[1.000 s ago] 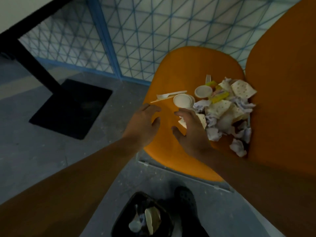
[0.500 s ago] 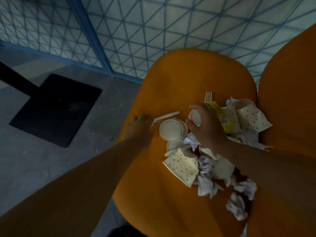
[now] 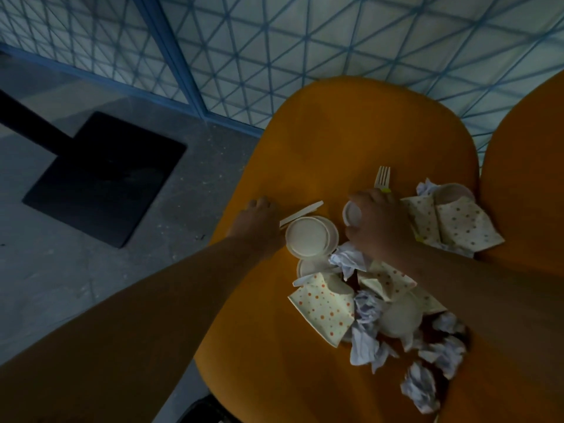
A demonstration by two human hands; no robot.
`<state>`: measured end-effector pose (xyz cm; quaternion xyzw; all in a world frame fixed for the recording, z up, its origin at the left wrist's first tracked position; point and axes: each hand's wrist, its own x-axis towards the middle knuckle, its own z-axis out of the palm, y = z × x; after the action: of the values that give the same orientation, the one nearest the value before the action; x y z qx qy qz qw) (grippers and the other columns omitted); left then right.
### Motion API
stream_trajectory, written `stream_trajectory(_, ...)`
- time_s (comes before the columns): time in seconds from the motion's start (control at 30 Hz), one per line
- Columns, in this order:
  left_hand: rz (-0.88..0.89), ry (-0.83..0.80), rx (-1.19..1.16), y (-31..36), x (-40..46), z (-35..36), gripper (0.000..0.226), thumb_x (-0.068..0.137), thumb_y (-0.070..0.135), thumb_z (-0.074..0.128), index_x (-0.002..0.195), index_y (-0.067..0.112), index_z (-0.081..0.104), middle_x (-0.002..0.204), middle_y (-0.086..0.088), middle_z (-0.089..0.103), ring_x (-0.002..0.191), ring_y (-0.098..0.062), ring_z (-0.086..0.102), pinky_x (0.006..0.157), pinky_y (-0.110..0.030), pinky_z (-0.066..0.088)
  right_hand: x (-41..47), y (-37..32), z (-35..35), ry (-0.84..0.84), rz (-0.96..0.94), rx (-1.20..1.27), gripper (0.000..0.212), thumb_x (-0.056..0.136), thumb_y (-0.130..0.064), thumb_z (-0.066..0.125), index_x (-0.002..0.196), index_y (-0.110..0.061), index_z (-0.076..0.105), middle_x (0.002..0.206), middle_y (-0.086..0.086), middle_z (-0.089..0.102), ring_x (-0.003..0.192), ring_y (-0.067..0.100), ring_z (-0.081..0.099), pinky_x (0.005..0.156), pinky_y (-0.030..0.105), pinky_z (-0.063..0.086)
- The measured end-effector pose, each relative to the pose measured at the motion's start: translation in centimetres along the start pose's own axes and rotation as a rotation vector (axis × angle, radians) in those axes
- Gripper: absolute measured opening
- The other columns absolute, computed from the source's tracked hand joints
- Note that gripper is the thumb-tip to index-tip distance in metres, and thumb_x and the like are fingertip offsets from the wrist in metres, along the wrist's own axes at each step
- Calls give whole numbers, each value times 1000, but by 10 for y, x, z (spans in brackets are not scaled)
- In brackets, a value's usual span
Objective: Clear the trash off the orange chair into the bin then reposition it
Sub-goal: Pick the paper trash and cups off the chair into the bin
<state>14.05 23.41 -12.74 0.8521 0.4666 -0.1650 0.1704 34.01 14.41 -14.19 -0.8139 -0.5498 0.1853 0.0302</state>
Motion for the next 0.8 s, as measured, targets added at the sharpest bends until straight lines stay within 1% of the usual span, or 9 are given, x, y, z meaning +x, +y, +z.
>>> stream_trajectory(0.13, -27, -77, -73, -6, 2, -2, 45, 91, 39, 59, 125, 11, 52, 129, -11, 47, 114, -26, 49, 86, -34, 47, -3, -3, 1, 74, 19, 46, 61, 76, -34, 71, 132, -23, 48, 137, 5, 46, 124, 32, 41, 98, 44, 36)
stream_trajectory(0.2, -51, -74, -183, -9, 0, -2, 37, 91, 36, 60, 119, 12, 55, 122, -9, 51, 102, -22, 53, 80, -32, 50, -8, -6, 0, 112, 9, 97, 60, 77, -32, 71, 131, -22, 49, 136, 7, 47, 123, 32, 42, 97, 44, 37)
stream_trajectory(0.27, -83, -55, -306, -12, -5, -3, 27, 91, 30, 61, 112, 13, 57, 108, -4, 51, 89, -16, 50, 68, -27, 44, -11, -8, -3, 154, -25, 130, 58, 77, -30, 71, 130, -19, 50, 135, 8, 48, 121, 32, 44, 96, 44, 39)
stream_trajectory(0.37, -76, -19, -404, -18, -14, -5, 13, 90, 28, 62, 98, 20, 55, 97, -1, 51, 78, -14, 52, 56, -23, 39, -18, -17, -10, 217, -58, 200, 59, 77, -30, 74, 130, -18, 51, 134, 9, 48, 120, 34, 46, 93, 45, 43)
stream_trajectory(0.47, -45, 28, -492, -23, -30, -8, 10, 91, 27, 60, 90, 21, 53, 87, 0, 54, 77, -18, 57, 60, -28, 47, -29, -31, -14, 284, -92, 250, 60, 77, -31, 75, 130, -17, 51, 137, 8, 47, 121, 35, 45, 91, 44, 44)
stream_trajectory(0.53, -5, 70, -535, -28, -48, -10, 9, 92, 25, 59, 88, 19, 54, 77, 2, 53, 71, -15, 55, 55, -26, 43, -43, -43, -14, 304, -122, 282, 60, 78, -31, 74, 132, -18, 50, 138, 9, 47, 123, 34, 43, 92, 47, 45)
stream_trajectory(0.6, 24, 104, -582, -33, -69, -12, 9, 93, 24, 56, 88, 17, 54, 74, 2, 53, 64, -11, 52, 49, -23, 37, -61, -56, -14, 315, -148, 312, 61, 79, -32, 73, 133, -19, 49, 139, 8, 45, 125, 33, 41, 94, 50, 44)
stream_trajectory(0.73, 62, 158, -641, -52, -122, -8, 11, 95, 22, 51, 93, 12, 54, 73, 1, 51, 62, -13, 49, 48, -23, 37, -116, -90, -4, 346, -164, 396, 61, 78, -32, 75, 132, -21, 49, 138, 7, 46, 124, 30, 41, 93, 49, 46)
stream_trajectory(0.8, 91, 223, -634, -65, -156, -1, 10, 95, 22, 51, 89, 14, 51, 70, 1, 49, 59, -14, 48, 46, -22, 36, -151, -111, 6, 374, -182, 441, 64, 74, -30, 78, 131, -20, 50, 135, 6, 49, 122, 29, 44, 94, 49, 45)
